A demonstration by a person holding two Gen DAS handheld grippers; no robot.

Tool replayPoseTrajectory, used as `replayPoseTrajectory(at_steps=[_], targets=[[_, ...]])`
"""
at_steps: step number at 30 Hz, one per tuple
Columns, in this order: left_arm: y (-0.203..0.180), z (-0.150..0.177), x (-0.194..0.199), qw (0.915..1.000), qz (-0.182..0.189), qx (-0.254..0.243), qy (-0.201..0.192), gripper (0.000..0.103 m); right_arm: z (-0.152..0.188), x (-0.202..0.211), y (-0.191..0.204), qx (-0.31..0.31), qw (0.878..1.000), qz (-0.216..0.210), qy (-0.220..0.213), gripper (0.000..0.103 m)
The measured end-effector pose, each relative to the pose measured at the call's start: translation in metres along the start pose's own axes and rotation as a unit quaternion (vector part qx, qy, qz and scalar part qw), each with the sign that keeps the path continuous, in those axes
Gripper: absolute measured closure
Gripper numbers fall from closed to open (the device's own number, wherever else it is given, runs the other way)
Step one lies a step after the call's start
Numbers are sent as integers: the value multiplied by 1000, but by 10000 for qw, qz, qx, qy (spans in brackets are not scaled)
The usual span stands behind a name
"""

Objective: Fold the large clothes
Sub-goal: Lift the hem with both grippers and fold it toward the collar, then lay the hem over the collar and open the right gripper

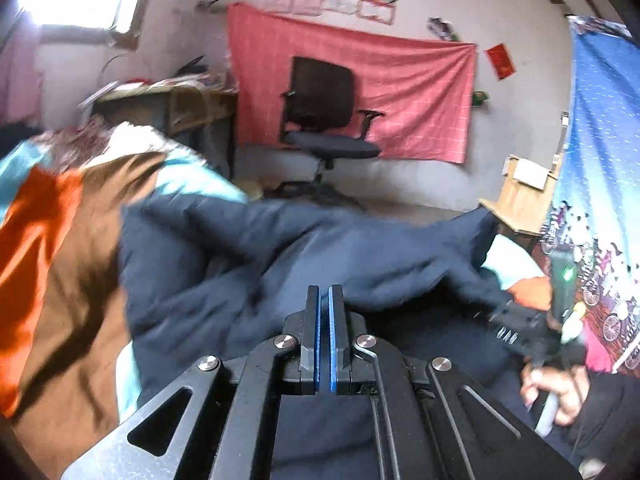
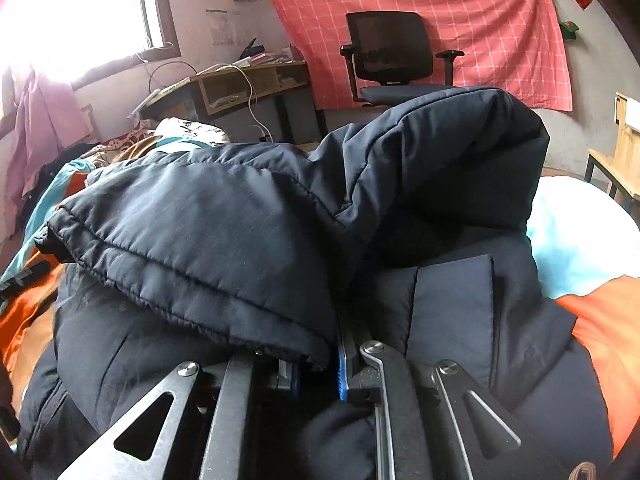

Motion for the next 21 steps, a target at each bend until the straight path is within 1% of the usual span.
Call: replayPoseTrajectory(at_steps=[2,5,8,9,10,13,14,15,16,17,18,19,21], targets=[[-9,-12,-14,10000,9,-28,19,102,0,1,0,20,10000,27,-18,90],[-12,-21,-38,9997,48,13,233,102,-1,5,2,91,9999,116,-34,90],[-8,-14,-67,9981,-38,4,621,102,-2,10,6,214,9995,218,27,89],[-5,-11,-71,9979,-40,3,645,102,-3,12,7,255,9993,270,62,87],[-4,-8,-74,9979,-42,-2,648,102,-4,17,8,311,9990,299,95,87],[2,-3,-81,9977,-36,6,682,102,-8,38,8,440,9987,239,130,83],[4,-2,-82,9976,-35,15,689,102,-12,51,7,503,9985,222,53,77],[6,-3,-83,9976,-34,14,688,102,-15,57,7,543,9983,218,-9,67],[6,-3,-84,9976,-47,0,684,102,-21,67,7,599,9978,226,-145,61],[6,-4,-85,9977,-67,-22,680,102,-32,76,7,653,9969,254,-347,49],[7,-4,-88,9977,-91,-52,677,102,-44,82,8,701,9957,291,-526,42],[6,-3,-90,9976,-115,-90,677,102,-51,82,9,733,9951,319,-586,41],[4,-2,-93,9974,-158,-165,676,102,-80,67,13,795,9943,362,-619,41]])
Point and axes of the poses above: each gripper's, at about its wrist camera, not at the fingertips, and x roughly against the way its jaws point, y to its left, z to its underside, the point moved 7 cm from there along -x, roughly the way its jaws point, and after that the axes turned 6 degrees about y, right-handed, at the moved point
